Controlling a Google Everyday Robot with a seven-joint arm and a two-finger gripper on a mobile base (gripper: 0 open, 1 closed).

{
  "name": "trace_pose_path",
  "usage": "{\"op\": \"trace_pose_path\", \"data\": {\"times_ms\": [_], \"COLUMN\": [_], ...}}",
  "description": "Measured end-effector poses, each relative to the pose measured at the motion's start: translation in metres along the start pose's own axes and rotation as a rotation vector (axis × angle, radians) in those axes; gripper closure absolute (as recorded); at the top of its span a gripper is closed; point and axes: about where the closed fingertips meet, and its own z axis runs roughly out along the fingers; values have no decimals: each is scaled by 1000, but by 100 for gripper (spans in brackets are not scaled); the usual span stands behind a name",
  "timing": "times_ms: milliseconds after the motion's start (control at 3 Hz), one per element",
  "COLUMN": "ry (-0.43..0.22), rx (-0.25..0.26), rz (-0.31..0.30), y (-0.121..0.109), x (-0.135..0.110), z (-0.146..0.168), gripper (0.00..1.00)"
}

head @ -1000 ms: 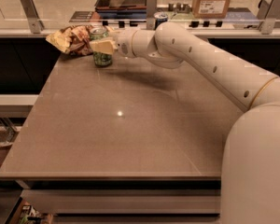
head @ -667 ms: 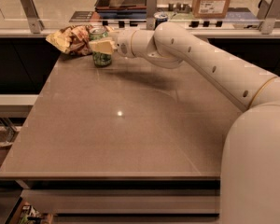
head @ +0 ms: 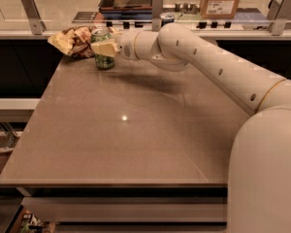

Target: Move green can near brown chip bag

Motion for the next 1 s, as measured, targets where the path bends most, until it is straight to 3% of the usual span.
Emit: {"op": "trace_pose_path", "data": {"times_ms": [333,667,1000], "ry": [0,0,0], "rx": [-4,-8,-8], "rz": [0,1,1], "y": [2,4,4], "x": [0,0,0], "z": [2,4,4], "gripper": [13,0,0]}}
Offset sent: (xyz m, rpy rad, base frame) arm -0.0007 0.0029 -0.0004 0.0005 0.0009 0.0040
